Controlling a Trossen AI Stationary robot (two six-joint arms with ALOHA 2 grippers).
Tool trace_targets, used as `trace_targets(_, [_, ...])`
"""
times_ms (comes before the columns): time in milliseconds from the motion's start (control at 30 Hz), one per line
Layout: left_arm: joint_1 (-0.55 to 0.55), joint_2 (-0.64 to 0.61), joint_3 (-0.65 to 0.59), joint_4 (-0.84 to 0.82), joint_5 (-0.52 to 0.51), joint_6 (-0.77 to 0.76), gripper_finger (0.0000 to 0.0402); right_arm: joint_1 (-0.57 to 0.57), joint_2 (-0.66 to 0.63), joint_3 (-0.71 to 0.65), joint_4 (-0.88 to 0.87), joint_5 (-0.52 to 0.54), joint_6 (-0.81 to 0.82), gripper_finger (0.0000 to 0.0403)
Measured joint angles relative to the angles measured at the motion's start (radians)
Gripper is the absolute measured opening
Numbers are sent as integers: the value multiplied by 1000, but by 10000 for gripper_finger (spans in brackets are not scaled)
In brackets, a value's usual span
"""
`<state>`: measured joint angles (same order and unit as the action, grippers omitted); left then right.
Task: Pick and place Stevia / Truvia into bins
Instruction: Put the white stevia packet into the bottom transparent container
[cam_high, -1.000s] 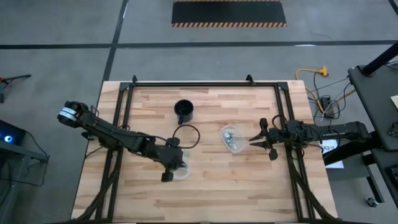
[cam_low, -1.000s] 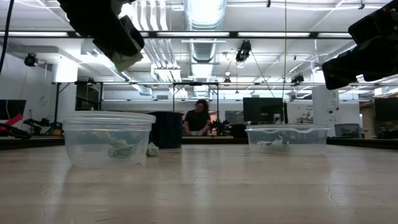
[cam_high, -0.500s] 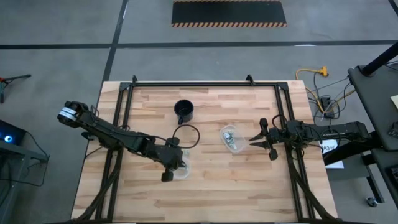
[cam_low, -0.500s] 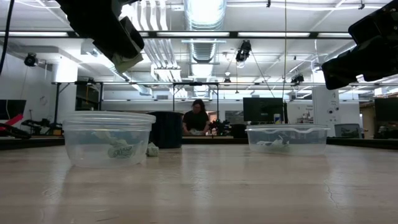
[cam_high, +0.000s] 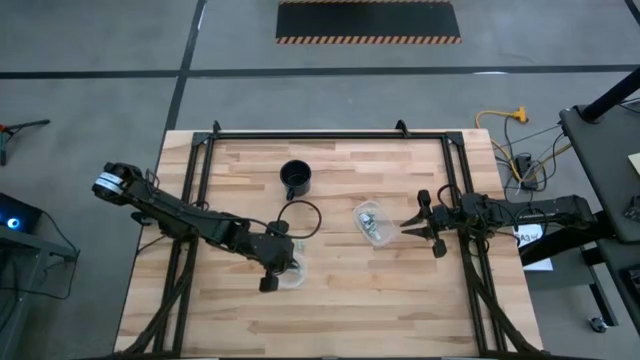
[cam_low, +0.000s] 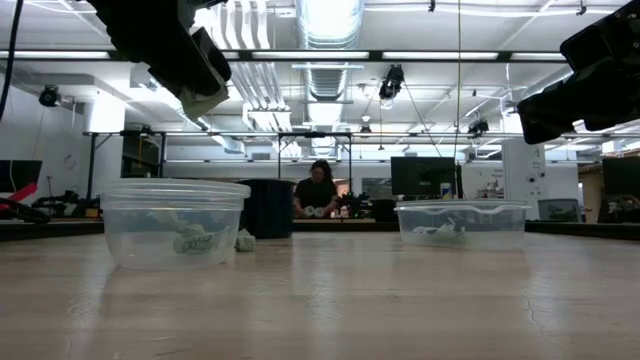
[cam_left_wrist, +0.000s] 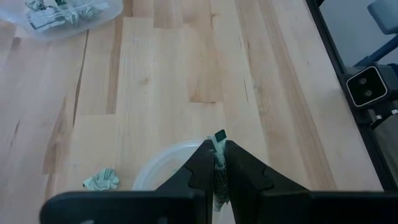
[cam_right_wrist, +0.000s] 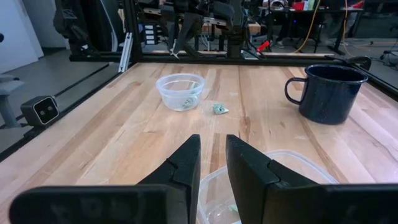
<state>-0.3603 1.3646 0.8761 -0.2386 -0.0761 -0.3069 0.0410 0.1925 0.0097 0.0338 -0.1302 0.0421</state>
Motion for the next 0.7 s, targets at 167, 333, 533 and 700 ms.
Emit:
trace_targets(167, [0,0,0,0,0,0,16,0,0,0,0,0,0,68])
trace_targets(333, [0,0,-1,-35,4,-4,16,0,0,0,0,0,1,68])
trace_targets(533, [0,0,-2,-25,3,-2,16,0,0,0,0,0,2,68])
trace_targets(700, [-1,0,-2,-16,6,-10,16,0,0,0,0,0,2,68])
